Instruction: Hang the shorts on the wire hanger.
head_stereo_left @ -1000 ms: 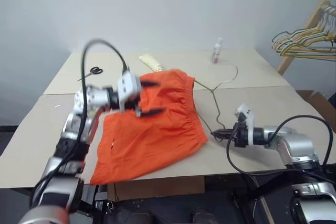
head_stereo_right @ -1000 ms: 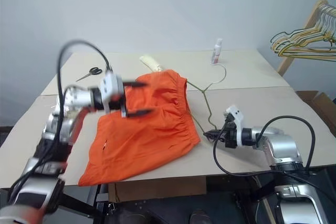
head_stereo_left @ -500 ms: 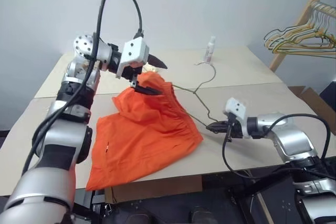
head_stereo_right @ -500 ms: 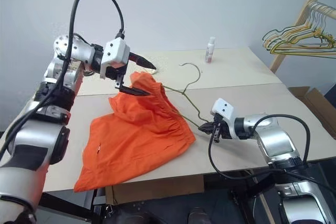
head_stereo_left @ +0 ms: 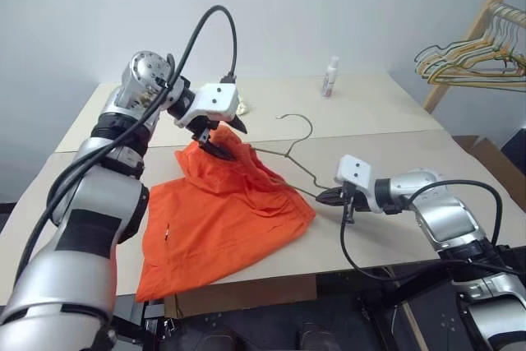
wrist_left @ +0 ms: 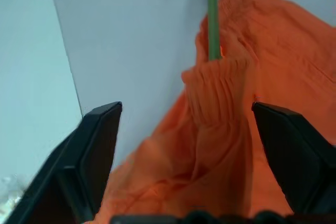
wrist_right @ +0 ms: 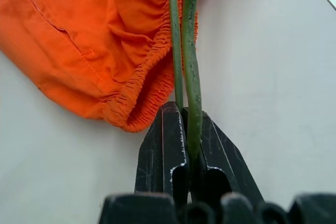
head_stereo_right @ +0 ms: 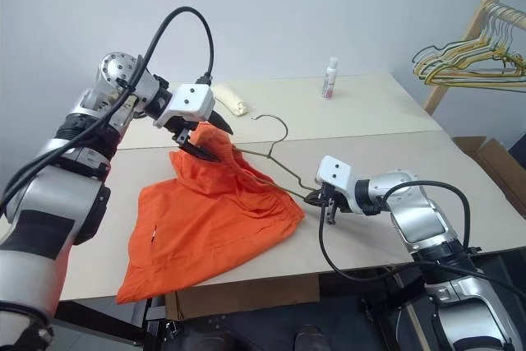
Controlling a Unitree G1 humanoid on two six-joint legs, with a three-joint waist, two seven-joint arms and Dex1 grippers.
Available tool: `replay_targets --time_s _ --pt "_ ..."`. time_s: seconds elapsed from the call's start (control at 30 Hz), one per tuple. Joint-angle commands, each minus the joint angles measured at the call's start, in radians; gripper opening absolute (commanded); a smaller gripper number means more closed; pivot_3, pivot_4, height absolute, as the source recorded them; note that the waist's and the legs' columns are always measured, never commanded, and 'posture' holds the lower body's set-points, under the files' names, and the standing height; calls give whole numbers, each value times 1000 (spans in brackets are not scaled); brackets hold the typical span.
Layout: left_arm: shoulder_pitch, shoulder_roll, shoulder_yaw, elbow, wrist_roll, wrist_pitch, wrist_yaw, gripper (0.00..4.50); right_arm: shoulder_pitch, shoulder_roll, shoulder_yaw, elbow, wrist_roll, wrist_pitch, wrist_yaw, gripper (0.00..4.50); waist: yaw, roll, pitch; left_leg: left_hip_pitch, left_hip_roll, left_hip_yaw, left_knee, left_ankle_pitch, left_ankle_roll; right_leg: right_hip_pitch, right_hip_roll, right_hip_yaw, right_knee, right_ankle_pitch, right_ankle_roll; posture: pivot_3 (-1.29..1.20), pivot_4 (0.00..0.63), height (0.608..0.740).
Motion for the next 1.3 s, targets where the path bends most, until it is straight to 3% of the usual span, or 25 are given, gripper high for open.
replay_targets --time_s 0.03,0.3,0.6,0.77,0.97,1.13,1.3 --pt "-40 16 -38 3 -18 1 -4 2540 -41 2 -5 -34 -6 -17 0 0 0 0 0 0 0 0 0 0 0 0 0 0 0 0 0 0 0 740" --pt "-28 1 -51 33 32 -9 -4 11 -69 14 -23 -53 3 -6 -5 0 0 0 0 0 0 0 0 0 0 0 0 0 0 0 0 -6 0 740" --pt "-31 -1 20 27 91 -37 30 11 -48 61 -90 -58 9 -126 -94 0 -1 0 0 -1 0 0 1 0 0 0 0 0 0 0 0 -17 0 740" --pt "-46 11 53 23 120 -54 38 0 -4 37 -148 -93 45 -83 -100 1489 -2 0 0 -1 0 0 1 0 0 0 1 0 0 0 0 -17 0 740" --pt "-49 27 89 19 121 -61 26 0 90 -1 -397 -160 223 116 -166 3545 3 0 0 -3 0 -1 2 0 0 0 0 -1 0 1 1 -8 0 740" --pt "-44 39 118 15 120 -57 35 0 294 -20 -544 -274 347 232 -170 3545 7 0 0 -4 1 -2 2 -1 1 0 1 -1 0 1 1 -15 0 740" --pt "-34 45 139 10 118 -59 31 0 432 81 -452 -370 389 298 -245 3545 -7 0 0 -1 1 0 3 -1 2 1 1 1 0 1 1 -26 0 740"
